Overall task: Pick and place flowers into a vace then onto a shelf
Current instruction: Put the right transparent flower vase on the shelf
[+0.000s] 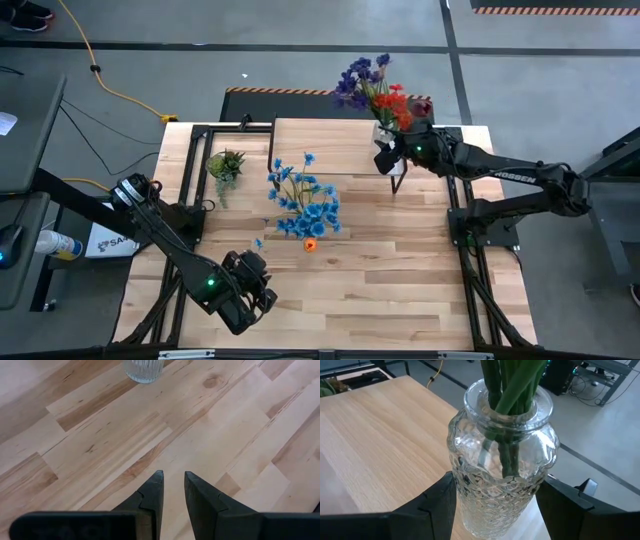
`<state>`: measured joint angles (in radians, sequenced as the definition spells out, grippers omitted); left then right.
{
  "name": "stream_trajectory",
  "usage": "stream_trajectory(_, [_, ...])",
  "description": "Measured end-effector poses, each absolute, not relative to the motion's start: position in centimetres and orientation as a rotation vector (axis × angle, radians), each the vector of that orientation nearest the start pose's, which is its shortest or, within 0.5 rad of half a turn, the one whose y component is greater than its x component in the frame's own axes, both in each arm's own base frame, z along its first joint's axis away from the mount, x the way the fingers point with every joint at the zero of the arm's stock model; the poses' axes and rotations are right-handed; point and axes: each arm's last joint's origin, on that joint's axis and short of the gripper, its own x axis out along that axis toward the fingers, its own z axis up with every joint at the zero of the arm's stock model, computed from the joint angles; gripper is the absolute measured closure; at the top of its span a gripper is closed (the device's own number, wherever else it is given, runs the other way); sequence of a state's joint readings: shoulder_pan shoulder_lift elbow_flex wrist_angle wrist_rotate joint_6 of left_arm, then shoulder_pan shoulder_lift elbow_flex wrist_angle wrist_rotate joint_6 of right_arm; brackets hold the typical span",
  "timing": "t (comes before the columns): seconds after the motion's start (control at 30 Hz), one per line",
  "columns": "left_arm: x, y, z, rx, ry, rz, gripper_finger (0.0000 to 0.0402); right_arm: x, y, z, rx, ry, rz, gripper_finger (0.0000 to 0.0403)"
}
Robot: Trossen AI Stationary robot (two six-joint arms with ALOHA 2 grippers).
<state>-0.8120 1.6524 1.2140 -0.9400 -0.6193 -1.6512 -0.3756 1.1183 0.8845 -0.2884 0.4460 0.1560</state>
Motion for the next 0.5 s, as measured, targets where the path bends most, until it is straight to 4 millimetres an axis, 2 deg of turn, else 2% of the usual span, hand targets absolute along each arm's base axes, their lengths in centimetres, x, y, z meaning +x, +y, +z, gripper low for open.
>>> stream_trajectory(0.5, [22.34,-21.12,22.75,-0.604,0.803,0.638,0.0289,21.56,-9.87,29.34,0.121,0.501,-0.853,0.0176])
